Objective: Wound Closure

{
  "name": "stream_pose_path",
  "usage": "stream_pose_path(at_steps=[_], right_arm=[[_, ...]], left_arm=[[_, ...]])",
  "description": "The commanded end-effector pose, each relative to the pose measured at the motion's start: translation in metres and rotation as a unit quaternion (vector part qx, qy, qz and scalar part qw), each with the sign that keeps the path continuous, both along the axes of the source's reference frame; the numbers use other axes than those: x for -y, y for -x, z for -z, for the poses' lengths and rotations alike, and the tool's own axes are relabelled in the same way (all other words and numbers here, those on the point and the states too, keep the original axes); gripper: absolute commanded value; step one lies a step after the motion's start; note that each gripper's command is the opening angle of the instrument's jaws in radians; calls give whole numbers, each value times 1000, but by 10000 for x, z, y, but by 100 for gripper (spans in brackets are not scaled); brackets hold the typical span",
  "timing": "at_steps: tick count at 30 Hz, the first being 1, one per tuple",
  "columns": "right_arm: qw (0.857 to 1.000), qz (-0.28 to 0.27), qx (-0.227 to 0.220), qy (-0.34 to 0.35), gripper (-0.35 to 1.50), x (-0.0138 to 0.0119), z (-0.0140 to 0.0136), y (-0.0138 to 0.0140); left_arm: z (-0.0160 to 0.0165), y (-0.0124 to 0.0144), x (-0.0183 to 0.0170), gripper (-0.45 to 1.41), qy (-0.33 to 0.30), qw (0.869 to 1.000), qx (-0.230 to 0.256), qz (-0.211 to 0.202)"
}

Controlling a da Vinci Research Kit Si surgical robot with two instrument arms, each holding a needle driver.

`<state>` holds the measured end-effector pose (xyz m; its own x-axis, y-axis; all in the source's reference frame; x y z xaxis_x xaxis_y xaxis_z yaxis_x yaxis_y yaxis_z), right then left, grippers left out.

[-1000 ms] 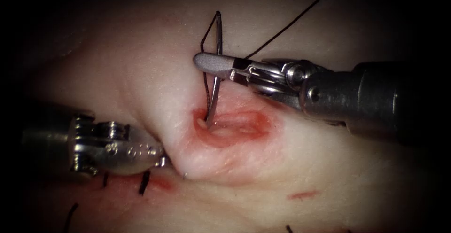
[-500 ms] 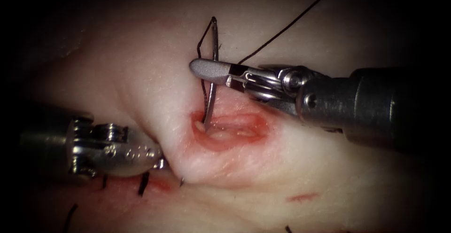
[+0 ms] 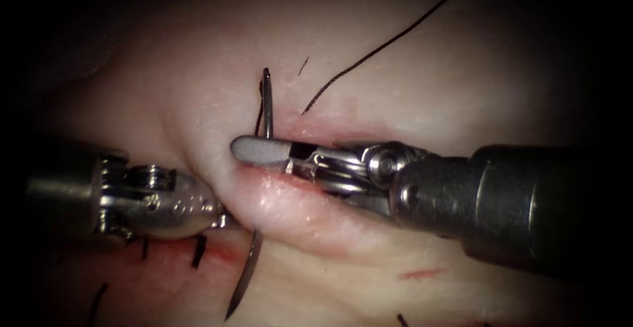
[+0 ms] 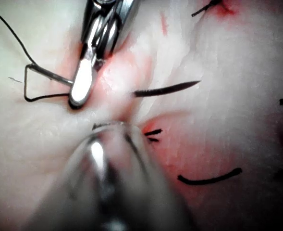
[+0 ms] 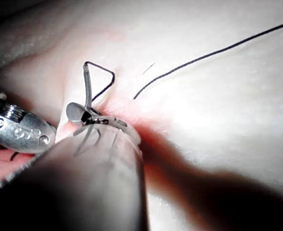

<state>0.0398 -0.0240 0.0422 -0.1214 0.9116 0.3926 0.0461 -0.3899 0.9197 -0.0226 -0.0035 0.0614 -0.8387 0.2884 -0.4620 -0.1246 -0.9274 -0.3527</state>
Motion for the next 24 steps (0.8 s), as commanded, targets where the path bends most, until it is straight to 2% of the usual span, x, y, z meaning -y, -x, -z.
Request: stream_pose_path(at_steps=[1,2,4,5,6,9,11,15,17,21,22,24], right_arm=[[998,-45,15,45,-35,-15,-13,-4],[995,-71,11,63,-16,-23,-18,-1],[991,-112,14,70,88,-40,-29,7],[989,-119,23,81,103,-48,-33,12],[989,-119,23,81,103,-48,-33,12],[983,-142,38,115,128,-69,-46,23],[980,-153,44,123,133,-83,-54,29],[969,-170,75,160,136,-137,-76,55],[964,-176,91,179,136,-161,-84,71],[958,-180,108,196,136,-184,-91,94],[956,-181,110,201,133,-192,-93,106],[956,-181,111,201,133,-194,-94,111]], left_arm=[[-5,5,2,-38,0,1000,0,0],[-5,5,2,-38,0,1000,0,0],[-5,6,3,-38,0,1000,0,0],[-5,6,3,-38,0,1000,0,1],[-5,6,3,-38,0,1000,0,1],[-3,6,4,-38,-1,1000,0,1],[0,6,4,-38,-2,1000,0,1],[20,-1,-2,-38,2,1000,25,-1],[30,-4,-10,-38,23,999,45,-2],[35,-4,-23,-23,71,993,90,-10],[33,-3,-30,-21,98,988,119,-15],[31,-2,-32,-20,105,986,127,-18]])
